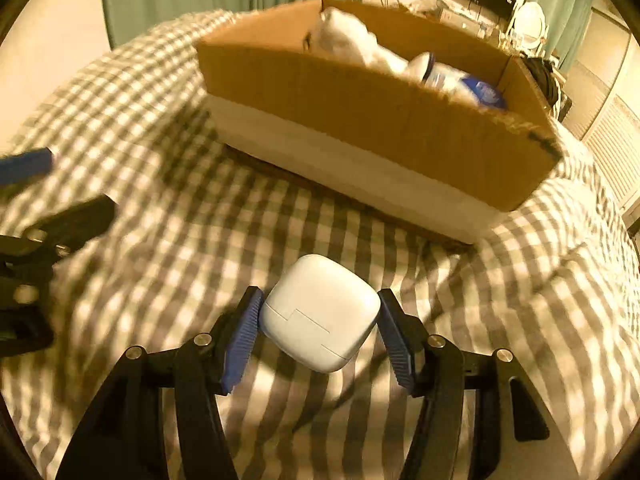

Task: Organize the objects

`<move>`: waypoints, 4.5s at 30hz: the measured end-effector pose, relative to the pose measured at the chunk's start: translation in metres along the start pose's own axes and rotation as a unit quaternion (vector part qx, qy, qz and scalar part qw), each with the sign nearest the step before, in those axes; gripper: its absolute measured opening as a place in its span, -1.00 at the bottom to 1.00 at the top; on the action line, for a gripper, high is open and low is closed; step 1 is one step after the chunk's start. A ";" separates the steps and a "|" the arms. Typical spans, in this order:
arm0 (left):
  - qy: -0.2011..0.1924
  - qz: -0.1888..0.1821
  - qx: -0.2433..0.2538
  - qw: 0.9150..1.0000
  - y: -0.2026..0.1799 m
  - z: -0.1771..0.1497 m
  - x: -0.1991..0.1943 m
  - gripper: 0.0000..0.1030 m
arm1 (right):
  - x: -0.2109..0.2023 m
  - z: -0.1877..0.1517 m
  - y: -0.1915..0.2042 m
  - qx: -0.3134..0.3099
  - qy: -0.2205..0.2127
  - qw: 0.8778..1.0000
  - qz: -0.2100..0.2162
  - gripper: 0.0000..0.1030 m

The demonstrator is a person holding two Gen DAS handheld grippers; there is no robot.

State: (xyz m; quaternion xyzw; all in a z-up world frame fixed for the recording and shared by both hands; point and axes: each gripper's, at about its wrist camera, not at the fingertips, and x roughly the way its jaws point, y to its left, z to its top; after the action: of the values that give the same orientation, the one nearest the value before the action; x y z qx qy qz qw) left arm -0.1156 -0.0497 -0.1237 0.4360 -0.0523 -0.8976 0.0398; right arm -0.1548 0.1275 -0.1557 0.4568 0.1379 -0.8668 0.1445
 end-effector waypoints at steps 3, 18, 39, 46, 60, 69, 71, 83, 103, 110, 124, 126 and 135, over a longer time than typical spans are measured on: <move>-0.001 0.003 -0.011 1.000 0.002 -0.007 -0.012 0.93 | -0.027 -0.009 0.003 -0.008 -0.020 1.000 -0.005 0.12; -0.065 -0.022 0.003 0.998 -0.011 -0.004 -0.094 0.93 | -0.134 -0.019 0.005 0.019 -0.098 0.995 0.015 0.12; -0.130 -0.039 -0.009 0.991 -0.011 0.157 -0.066 0.93 | -0.161 0.127 -0.050 0.007 -0.212 0.977 0.003 0.12; -0.100 -0.044 -0.025 0.994 -0.020 0.195 -0.001 0.93 | -0.107 0.189 -0.078 0.018 -0.199 0.980 0.011 0.12; -0.047 -0.042 0.002 0.998 -0.039 0.187 0.084 0.93 | 0.018 0.212 -0.097 0.032 -0.103 0.994 0.033 0.12; -0.054 -0.050 0.012 0.997 -0.045 0.181 0.079 0.93 | 0.016 0.204 -0.100 0.048 -0.108 0.993 0.023 0.47; -0.052 -0.046 0.009 0.998 -0.047 0.181 0.075 0.93 | 0.011 0.203 -0.102 0.054 -0.112 0.992 0.026 0.48; -0.100 -0.057 -0.005 0.993 -0.034 0.182 -0.036 0.93 | -0.102 0.193 -0.095 0.058 -0.158 0.985 -0.025 0.50; -0.288 -0.035 -0.039 0.956 0.008 0.132 -0.224 1.00 | -0.284 0.130 -0.090 0.111 -0.337 0.933 -0.060 0.98; -0.302 -0.004 -0.052 0.952 0.006 0.081 -0.193 1.00 | -0.256 0.080 -0.090 0.143 -0.347 0.924 -0.068 0.99; -0.230 0.001 -0.057 0.972 0.000 0.041 -0.110 1.00 | -0.147 0.014 -0.060 0.090 -0.310 0.935 -0.147 0.99; -0.226 0.006 -0.060 0.972 0.002 0.041 -0.107 1.00 | -0.146 0.012 -0.060 0.089 -0.309 0.936 -0.146 0.99; -0.220 0.015 -0.047 0.974 -0.003 0.035 -0.109 1.00 | -0.137 0.012 -0.064 0.101 -0.289 0.945 -0.118 0.99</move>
State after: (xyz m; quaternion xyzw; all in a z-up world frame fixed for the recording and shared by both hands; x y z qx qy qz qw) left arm -0.0765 -0.0315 -0.0180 0.2246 -0.0236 -0.9722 0.0611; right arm -0.1138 0.1987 -0.0284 0.1798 0.0549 -0.9818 0.0275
